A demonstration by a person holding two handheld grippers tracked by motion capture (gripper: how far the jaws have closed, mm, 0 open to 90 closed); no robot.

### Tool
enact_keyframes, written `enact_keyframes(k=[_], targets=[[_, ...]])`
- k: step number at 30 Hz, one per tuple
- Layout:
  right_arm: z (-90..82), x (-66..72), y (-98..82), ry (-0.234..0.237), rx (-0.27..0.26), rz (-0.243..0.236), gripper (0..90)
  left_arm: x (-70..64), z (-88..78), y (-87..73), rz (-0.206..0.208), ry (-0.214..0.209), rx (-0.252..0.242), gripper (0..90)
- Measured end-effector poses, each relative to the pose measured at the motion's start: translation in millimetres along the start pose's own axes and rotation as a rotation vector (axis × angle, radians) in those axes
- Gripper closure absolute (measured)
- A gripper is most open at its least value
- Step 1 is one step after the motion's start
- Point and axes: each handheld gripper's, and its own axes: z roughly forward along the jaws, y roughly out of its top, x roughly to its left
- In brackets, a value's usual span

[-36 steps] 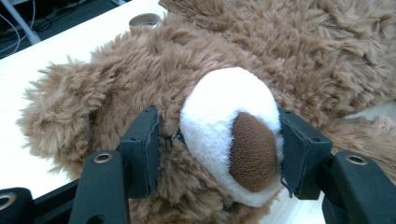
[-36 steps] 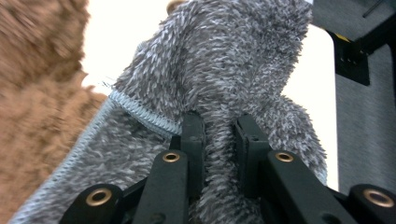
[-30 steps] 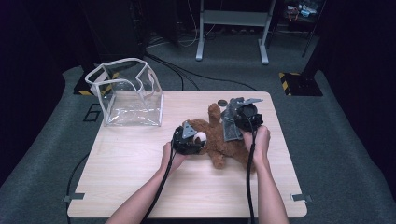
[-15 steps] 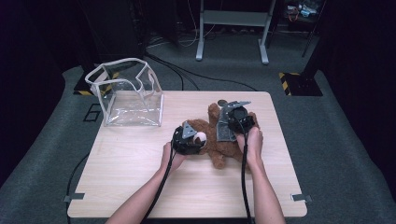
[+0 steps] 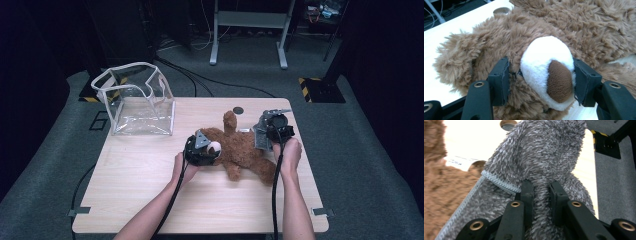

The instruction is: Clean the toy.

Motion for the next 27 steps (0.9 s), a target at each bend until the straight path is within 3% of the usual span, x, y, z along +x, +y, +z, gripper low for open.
enact_keyframes(k=[6,8,11,16,19,23,25,27], targets=[[-9.3,-14.7,-5.5,-0.019,-0.014,0.041,76.2,0.1,-0.2,0.0,0.000,0.000,0.001,39.3],[-14.6,-17.9,-6.6,-0.010,-0.040,0.043,76.2,0.4,-0.5,0.1,0.000,-0.003,0.005,39.3],[-27.9,-16.0,-5.7,0.041,-0.090,0.069,76.1,0.6,-0.5,0.1,0.002,-0.003,0.006,39.3],[-46.3,8.1,1.1,0.166,-0.149,0.021,75.9,0.4,-0.4,0.1,0.001,-0.002,0.005,39.2],[-43.7,28.9,4.9,0.235,-0.149,-0.017,75.8,0.1,-0.2,-0.1,-0.002,0.001,0.001,39.2],[-25.8,49.5,4.2,0.229,-0.088,-0.067,75.8,0.7,-0.7,0.1,0.003,-0.001,0.005,39.2],[-15.6,50.2,1.5,0.203,-0.077,-0.083,75.8,0.0,0.1,-0.1,-0.001,0.001,-0.002,39.3],[-11.5,45.1,0.1,0.190,-0.068,-0.062,75.9,0.5,-0.1,0.2,-0.001,-0.003,0.002,39.2]])
